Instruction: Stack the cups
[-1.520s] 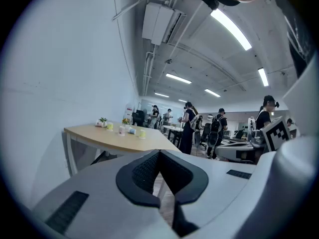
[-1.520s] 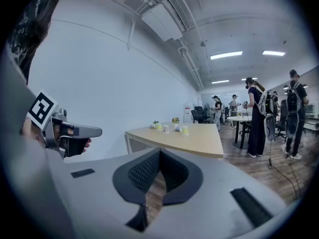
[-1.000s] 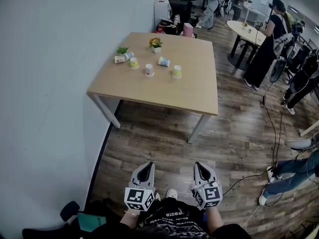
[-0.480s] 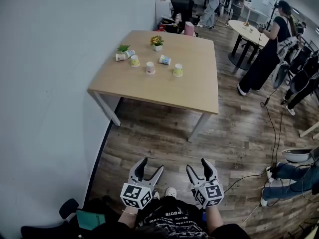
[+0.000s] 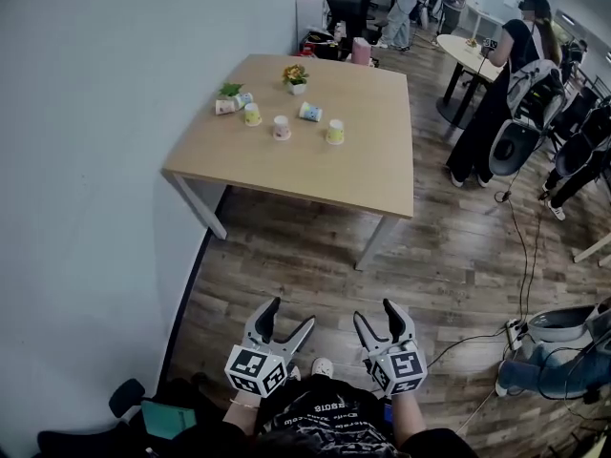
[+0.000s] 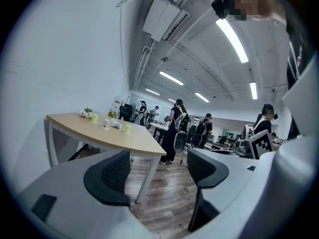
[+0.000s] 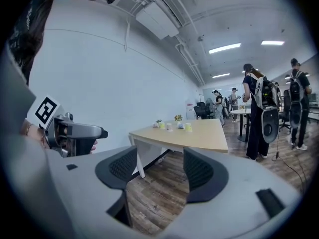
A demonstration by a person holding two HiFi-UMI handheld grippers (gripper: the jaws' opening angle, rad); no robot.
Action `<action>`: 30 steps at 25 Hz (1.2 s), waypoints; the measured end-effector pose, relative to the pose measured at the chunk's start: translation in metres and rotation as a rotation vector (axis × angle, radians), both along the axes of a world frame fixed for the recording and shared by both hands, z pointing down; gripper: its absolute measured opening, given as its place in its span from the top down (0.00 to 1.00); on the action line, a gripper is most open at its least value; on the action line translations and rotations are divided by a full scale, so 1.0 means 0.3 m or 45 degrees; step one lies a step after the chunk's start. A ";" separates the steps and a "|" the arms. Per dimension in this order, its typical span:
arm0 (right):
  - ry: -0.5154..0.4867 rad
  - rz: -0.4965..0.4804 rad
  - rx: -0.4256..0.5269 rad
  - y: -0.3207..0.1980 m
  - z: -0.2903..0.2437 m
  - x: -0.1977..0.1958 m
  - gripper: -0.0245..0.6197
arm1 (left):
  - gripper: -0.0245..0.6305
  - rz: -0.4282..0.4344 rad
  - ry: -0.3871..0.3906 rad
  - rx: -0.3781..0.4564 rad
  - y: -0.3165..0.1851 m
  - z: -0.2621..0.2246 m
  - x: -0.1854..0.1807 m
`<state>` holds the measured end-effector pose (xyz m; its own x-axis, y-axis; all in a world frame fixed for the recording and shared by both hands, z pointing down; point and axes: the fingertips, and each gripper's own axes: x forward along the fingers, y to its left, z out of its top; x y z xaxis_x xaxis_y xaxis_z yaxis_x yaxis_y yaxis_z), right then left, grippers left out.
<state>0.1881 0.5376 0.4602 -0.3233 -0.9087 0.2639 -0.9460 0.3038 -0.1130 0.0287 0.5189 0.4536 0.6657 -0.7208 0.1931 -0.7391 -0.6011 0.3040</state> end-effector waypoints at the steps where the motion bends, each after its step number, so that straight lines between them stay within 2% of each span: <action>1: -0.002 0.002 0.002 -0.007 -0.001 0.011 0.49 | 0.40 -0.011 0.005 0.002 -0.009 -0.002 0.003; 9: -0.022 0.003 -0.003 -0.037 0.003 0.107 0.49 | 0.40 -0.071 -0.087 0.042 -0.052 -0.004 0.051; 12: -0.015 -0.002 0.009 -0.048 -0.001 0.124 0.49 | 0.40 -0.046 -0.116 0.058 -0.051 0.004 0.081; 18: -0.022 -0.005 0.011 -0.110 0.012 0.109 0.49 | 0.40 0.019 -0.106 0.079 -0.101 0.012 0.100; 24: -0.039 0.074 0.008 -0.263 0.037 0.107 0.49 | 0.40 -0.014 -0.080 0.066 -0.268 0.047 0.060; 30: -0.033 0.110 -0.047 -0.459 0.065 0.062 0.49 | 0.40 -0.005 -0.069 0.032 -0.509 0.074 -0.001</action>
<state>0.2066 0.3997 0.4797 -0.2510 -0.9235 0.2900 -0.9652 0.2162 -0.1470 0.0285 0.3663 0.4757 0.6518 -0.7285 0.2109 -0.7565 -0.6049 0.2485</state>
